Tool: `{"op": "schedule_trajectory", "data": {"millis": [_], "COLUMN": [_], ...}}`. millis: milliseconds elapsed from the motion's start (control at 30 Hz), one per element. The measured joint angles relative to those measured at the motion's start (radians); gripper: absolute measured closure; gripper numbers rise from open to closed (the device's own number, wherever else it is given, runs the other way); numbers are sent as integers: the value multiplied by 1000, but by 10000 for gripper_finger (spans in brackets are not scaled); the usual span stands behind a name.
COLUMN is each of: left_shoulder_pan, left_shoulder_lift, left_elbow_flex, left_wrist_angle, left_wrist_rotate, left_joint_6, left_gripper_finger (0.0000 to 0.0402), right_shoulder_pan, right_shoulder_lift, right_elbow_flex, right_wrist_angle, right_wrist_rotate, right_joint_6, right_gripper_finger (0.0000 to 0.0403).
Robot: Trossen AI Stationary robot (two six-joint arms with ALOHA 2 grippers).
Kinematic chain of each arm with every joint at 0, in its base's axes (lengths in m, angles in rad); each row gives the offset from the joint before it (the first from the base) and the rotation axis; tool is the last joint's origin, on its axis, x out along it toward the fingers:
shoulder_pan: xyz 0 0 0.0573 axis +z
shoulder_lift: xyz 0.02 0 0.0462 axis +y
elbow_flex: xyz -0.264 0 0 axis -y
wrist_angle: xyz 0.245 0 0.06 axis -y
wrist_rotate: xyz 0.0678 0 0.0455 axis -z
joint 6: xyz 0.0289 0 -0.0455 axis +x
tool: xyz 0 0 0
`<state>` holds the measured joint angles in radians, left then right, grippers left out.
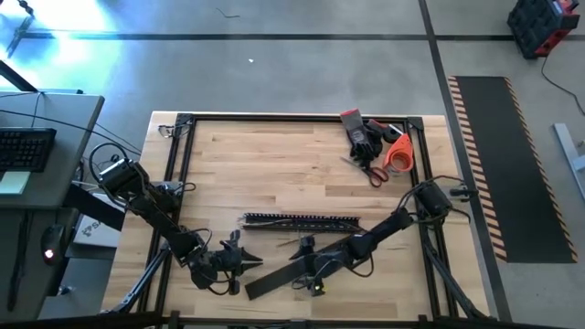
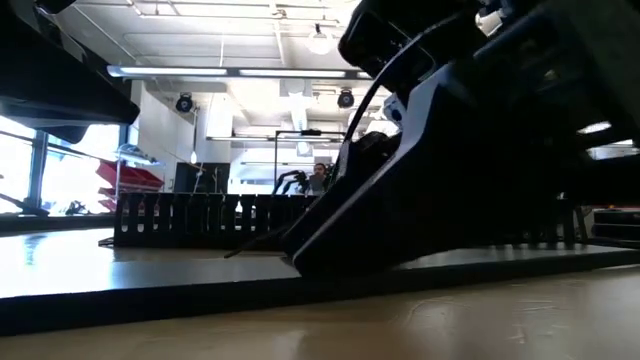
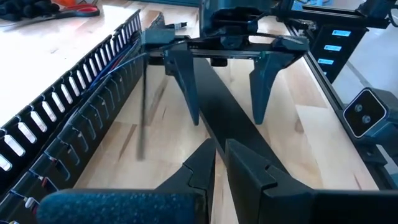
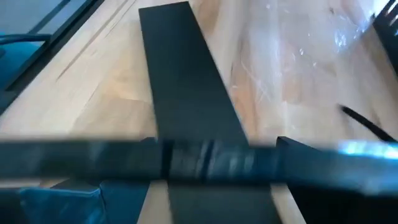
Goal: Ziptie cables
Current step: Close the black cable duct cover
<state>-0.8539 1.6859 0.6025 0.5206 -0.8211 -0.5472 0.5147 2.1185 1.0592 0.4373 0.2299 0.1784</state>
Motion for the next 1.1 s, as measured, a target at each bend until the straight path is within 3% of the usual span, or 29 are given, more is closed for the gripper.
{"op": "schedule_trajectory", "data": {"millis": [133, 533, 700, 967, 1100], "left_shoulder_pan": [0, -1, -25, -85, -101], "left_shoulder_lift": [0, 2, -12, -102, -171], "left_elbow_flex": [0, 0, 13, 72, 78], "left_wrist_angle": [0, 1, 4, 9, 6], "left_wrist_rotate": [0, 11, -65, -188, -220], "left_joint_6": [0, 7, 23, 185, 241], "left_gripper_finger": [379, 379, 379, 379, 380], "right_shoulder_pan": [0, -9, -3, 38, 49], "right_shoulder_lift": [27, 142, 175, 196, 114], "right_elbow_flex": [2, 11, -1, -7, -14], "right_wrist_angle": [28, 89, 169, 244, 85], "right_wrist_rotate": [-4, -14, 23, 125, 164], "right_joint_6": [-79, -8, 50, 127, 136], "right_gripper_finger": [84, 96, 189, 193, 193]}}
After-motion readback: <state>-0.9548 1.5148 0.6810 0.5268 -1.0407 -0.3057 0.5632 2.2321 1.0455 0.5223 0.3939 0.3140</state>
